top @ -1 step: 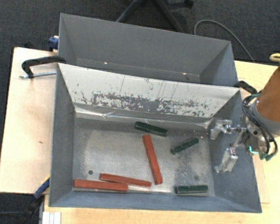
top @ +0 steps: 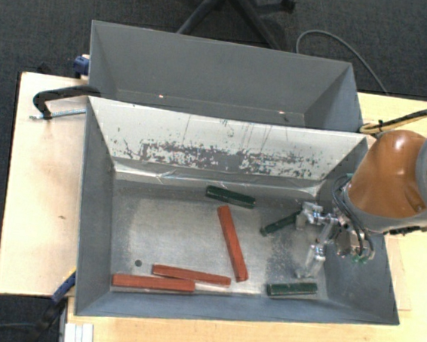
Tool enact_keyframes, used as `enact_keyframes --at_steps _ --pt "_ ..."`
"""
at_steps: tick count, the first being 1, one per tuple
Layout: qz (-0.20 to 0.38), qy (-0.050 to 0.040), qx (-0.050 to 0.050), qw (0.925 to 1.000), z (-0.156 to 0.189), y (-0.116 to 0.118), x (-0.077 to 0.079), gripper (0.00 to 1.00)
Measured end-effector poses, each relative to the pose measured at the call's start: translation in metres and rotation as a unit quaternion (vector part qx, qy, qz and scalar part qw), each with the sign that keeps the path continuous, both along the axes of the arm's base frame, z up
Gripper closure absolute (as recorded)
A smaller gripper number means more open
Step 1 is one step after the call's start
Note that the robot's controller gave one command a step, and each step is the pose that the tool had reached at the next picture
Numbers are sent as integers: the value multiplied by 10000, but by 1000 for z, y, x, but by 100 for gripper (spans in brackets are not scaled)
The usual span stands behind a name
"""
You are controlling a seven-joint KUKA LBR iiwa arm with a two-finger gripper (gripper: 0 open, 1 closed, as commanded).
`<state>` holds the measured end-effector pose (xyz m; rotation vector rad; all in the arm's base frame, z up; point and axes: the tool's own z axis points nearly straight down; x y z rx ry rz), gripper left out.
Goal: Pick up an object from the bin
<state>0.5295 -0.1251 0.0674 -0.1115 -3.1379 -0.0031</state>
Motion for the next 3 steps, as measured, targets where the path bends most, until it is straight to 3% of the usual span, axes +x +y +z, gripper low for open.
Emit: enact_keyframes --at_steps 1,2,3 --pt "-411 -77 -8 9991 77 22 14 0" --pt "-452 5 7 9990 0 68 4 0" --pt "-471 -40 -14 9989 6 64 6 100"
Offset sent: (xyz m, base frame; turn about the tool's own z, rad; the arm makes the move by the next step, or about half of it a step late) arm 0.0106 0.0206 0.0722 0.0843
